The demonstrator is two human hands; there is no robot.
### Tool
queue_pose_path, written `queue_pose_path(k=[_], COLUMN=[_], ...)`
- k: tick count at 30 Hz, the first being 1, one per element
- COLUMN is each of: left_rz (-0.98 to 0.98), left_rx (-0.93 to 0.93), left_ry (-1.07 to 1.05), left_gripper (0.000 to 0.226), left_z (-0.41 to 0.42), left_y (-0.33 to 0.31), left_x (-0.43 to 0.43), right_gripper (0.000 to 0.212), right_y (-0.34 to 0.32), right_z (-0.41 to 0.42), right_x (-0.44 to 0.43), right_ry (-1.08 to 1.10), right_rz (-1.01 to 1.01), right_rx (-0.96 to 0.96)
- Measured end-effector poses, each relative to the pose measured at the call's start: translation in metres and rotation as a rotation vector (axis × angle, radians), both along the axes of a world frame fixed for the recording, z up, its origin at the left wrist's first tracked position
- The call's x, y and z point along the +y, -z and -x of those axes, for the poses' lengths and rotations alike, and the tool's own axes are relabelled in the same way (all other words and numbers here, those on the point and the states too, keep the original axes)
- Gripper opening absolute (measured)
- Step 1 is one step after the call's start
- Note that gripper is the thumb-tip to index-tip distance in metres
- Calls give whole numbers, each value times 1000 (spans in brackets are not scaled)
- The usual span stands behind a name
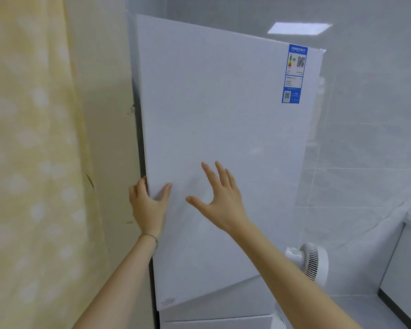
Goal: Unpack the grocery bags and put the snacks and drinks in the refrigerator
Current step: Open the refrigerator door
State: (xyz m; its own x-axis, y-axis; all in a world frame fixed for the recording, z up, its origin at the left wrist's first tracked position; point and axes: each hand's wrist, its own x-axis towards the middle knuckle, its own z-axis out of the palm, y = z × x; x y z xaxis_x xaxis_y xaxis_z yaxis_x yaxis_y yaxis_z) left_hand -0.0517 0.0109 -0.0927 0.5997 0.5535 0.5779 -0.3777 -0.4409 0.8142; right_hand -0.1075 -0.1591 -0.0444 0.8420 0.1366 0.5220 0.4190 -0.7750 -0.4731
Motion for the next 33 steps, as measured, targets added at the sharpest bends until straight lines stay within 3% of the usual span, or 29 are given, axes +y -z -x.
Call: queue_pose_path(k=[5, 10, 16, 22, 26, 33], left_rz=[-11, 96, 3, -123, -283, -317], left_rx=[-134, -139, -212, 74, 251, 241], left_ry=[58, 216, 402, 473, 510, 598], left_gripper=[31, 46, 46, 37, 64, 66], left_z=[71, 141, 223, 237, 230, 225], left_y=[10, 20, 22, 21, 23, 17], left_x=[-19, -63, -106, -125, -159, -215], right_gripper=[87, 84, 82, 86, 82, 72], right_y=[1, 6, 17, 31, 38, 39], right_z=[54, 118, 178, 211, 219, 242], right_x=[-3, -27, -72, -122, -160, -221], right_ry=[-89, -151, -143, -31, -3, 41], right_rz=[-55, -154, -314, -584, -645, -661], right_rx=[-41, -47, -71, -163, -179, -188])
